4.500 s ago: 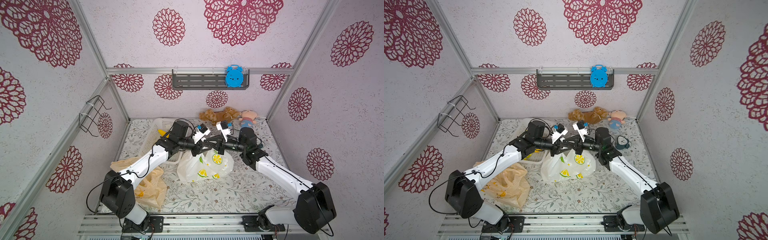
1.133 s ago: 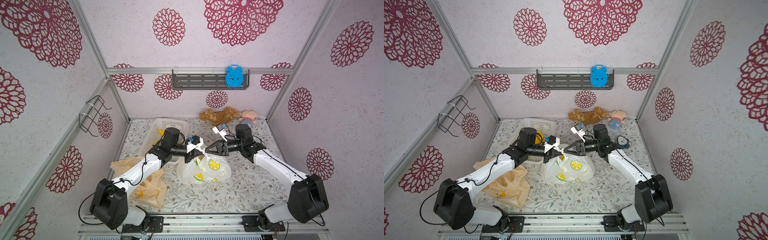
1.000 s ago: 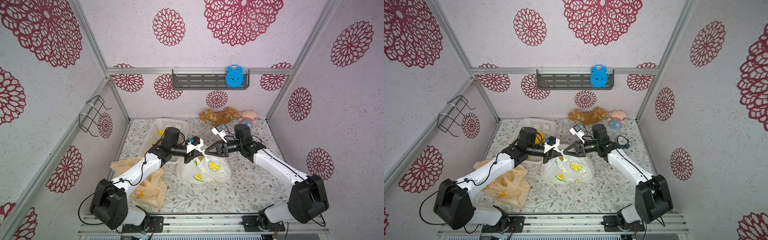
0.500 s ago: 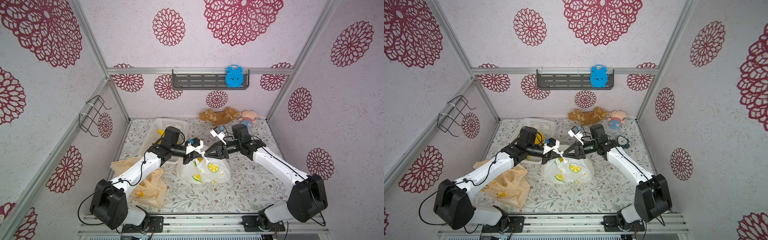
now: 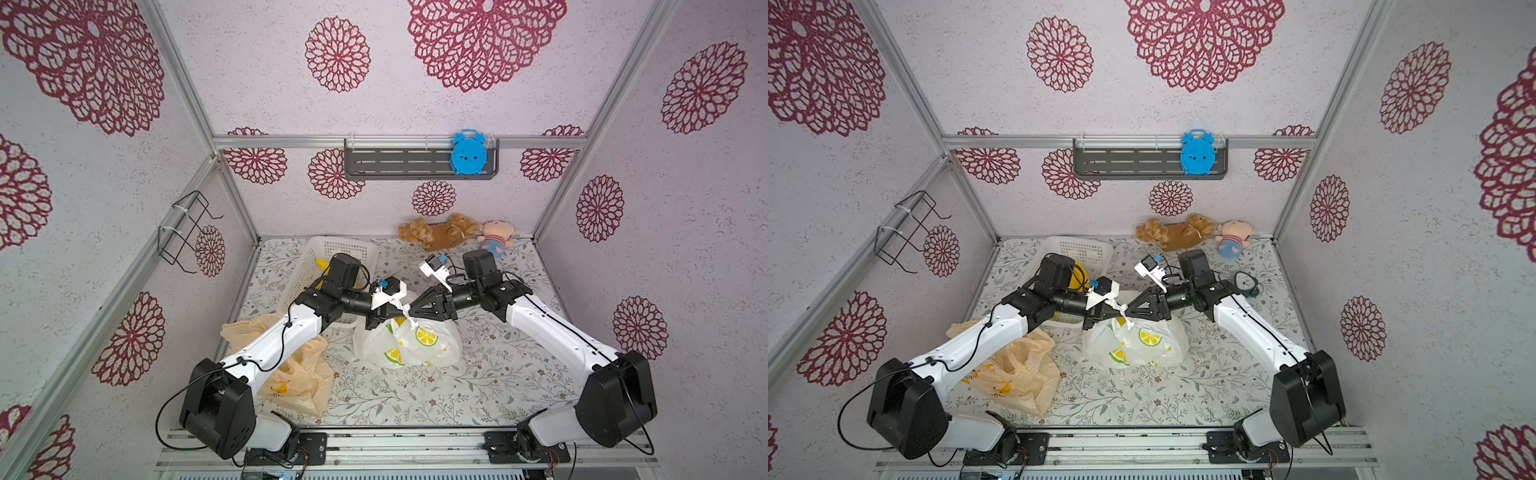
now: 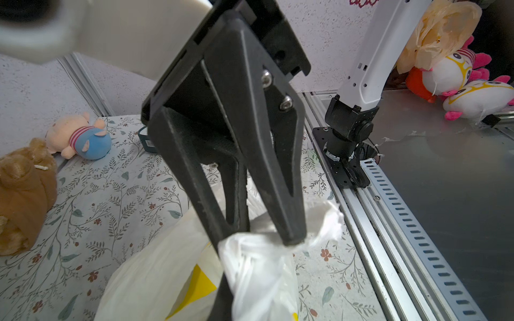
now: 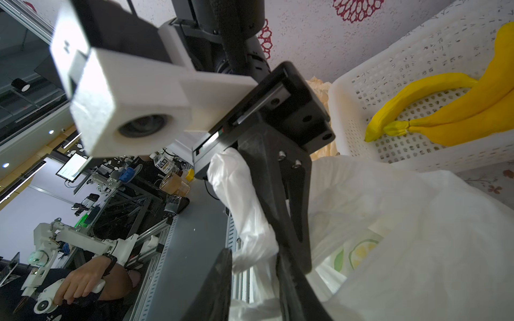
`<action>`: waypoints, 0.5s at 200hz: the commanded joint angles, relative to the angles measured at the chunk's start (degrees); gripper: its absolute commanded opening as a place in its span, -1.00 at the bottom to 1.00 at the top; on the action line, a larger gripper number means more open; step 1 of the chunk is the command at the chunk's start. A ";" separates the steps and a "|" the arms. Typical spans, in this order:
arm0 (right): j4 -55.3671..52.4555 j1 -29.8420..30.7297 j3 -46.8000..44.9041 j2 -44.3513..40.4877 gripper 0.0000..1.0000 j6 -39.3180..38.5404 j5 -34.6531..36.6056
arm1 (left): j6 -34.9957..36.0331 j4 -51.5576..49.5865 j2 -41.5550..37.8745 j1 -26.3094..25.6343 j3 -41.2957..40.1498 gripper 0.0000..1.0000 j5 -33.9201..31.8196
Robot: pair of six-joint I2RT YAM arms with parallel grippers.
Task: Place the banana into a plastic bag & tie a knot
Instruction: Cross the plastic bag at the center of the board.
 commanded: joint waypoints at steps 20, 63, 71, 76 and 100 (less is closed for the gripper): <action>-4.25 2.21 -1.66 -3.76 -0.36 -1.40 6.83 | -3.33 11.01 -1.07 0.99 -0.03 -1.00 2.02; -7.55 3.46 -0.25 -4.93 -0.30 -2.72 13.84 | -4.70 15.19 -0.90 1.04 -1.39 -1.00 2.26; -7.88 3.46 -0.27 -5.24 -0.30 -2.97 14.54 | -4.62 15.19 -0.83 1.07 -1.47 -1.00 2.28; -8.20 3.48 -0.20 -5.42 -0.29 -3.12 15.04 | -4.52 15.25 -0.88 1.04 -1.55 -1.00 2.27; -8.97 3.46 -0.08 -6.15 -0.22 -3.24 16.94 | -4.52 15.45 -0.68 1.06 -1.74 -1.00 2.44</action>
